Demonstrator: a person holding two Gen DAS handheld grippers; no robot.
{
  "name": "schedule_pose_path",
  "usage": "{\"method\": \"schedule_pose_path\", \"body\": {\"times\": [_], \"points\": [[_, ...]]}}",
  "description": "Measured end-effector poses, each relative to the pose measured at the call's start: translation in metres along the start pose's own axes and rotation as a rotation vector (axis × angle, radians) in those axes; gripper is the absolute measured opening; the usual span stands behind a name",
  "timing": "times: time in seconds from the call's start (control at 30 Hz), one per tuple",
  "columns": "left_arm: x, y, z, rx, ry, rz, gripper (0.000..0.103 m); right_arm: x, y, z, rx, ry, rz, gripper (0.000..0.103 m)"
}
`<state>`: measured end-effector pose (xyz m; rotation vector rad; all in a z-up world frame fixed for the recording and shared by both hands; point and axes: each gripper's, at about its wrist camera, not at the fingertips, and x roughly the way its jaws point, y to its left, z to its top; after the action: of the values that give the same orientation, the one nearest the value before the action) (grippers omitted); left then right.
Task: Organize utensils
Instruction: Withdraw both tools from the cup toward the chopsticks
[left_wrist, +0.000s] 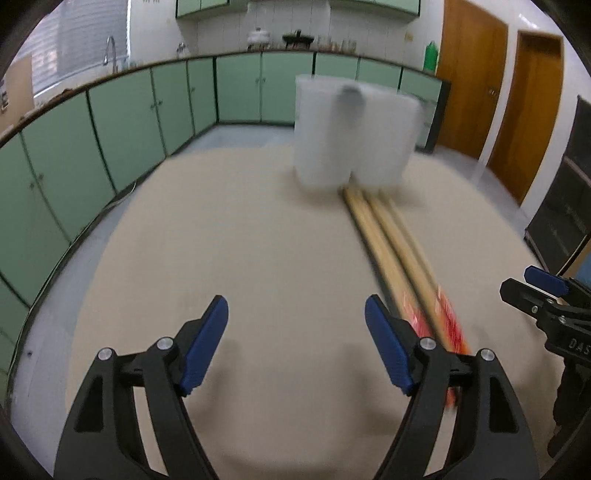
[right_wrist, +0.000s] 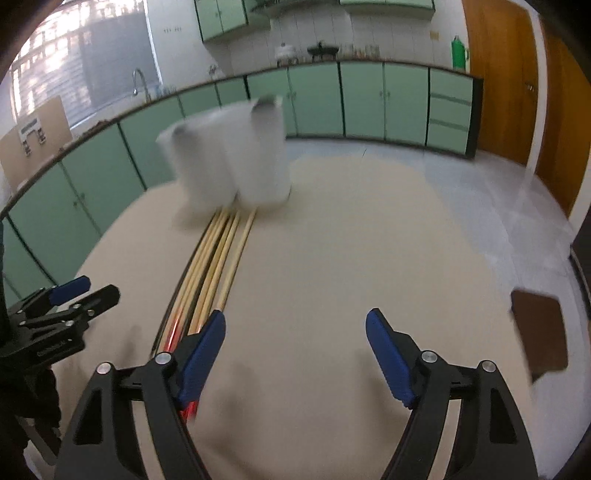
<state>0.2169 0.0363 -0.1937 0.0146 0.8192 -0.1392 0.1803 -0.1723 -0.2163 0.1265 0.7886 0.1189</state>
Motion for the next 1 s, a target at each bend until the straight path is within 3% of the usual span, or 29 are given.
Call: {"method": "schedule_pose_path", "body": {"times": [0.2, 0.57, 0.7, 1.0], "points": [[-0.005, -0.001, -0.034, -0.044, 0.085, -0.01, 0.076, -0.004, 0.015, -0.031, -0.021, 0.062, 0.02, 0.068], [-0.014, 0.005, -0.046, -0.035, 0.089, 0.013, 0.081, -0.007, 0.05, -0.051, -0.139, 0.092, 0.018, 0.066], [-0.017, 0.002, -0.048, -0.042, 0.09, 0.017, 0.083, -0.006, 0.051, -0.048, -0.117, 0.092, 0.033, 0.064], [-0.018, 0.003, -0.049, -0.032, 0.095, 0.028, 0.084, 0.002, 0.062, -0.044, -0.135, 0.093, -0.002, 0.039]]}}
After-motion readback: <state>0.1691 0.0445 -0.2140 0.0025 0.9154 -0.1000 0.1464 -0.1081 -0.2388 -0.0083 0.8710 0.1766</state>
